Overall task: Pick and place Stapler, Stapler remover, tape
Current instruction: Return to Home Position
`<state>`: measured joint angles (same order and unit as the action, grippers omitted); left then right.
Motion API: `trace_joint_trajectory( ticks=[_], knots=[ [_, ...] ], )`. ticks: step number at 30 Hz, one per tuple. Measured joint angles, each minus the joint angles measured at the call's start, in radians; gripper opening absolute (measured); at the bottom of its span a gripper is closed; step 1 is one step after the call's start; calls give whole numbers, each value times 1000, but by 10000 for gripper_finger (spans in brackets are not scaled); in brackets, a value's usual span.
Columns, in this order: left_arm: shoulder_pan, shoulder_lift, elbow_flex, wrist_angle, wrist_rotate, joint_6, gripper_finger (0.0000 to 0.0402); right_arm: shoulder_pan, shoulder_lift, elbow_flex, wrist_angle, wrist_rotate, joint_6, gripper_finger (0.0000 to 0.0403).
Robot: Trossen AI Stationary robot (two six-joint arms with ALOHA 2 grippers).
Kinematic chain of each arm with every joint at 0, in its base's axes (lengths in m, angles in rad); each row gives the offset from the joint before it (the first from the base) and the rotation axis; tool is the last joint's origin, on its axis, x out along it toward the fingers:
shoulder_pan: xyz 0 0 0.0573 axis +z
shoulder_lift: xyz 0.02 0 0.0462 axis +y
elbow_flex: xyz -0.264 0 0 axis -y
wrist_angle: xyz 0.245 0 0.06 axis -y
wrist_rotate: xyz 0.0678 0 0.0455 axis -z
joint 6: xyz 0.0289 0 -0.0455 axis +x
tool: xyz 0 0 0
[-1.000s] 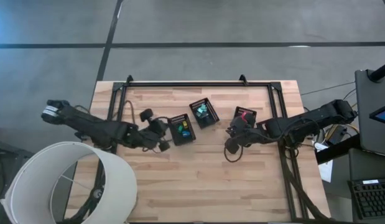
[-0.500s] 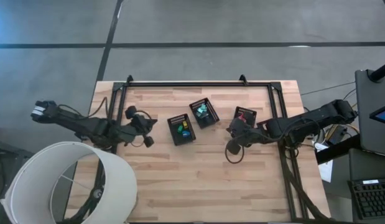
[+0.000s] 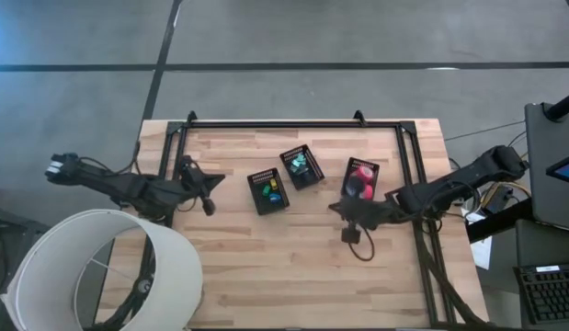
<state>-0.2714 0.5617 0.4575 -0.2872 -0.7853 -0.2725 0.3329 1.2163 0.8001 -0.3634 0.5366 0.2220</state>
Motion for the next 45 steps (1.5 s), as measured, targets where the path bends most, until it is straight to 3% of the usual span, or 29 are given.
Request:
trace_joint_trajectory(
  ticks=[7,13,18,31,45],
  knots=[
    [0,-72,-64,40,169,72,5,-9,-58,-143,307,-216,-178,8],
    [0,-99,-184,277,400,296,10,-58,-194,-252,360,-223,-143,8],
    [2,-140,-209,382,361,336,11,-92,-346,-381,441,-220,-111,8],
    [2,-371,-264,291,357,338,13,-96,-730,-599,505,-221,-103,8],
    [2,-561,-351,250,380,406,12,-96,-843,-693,504,-221,-141,9]
  ],
)
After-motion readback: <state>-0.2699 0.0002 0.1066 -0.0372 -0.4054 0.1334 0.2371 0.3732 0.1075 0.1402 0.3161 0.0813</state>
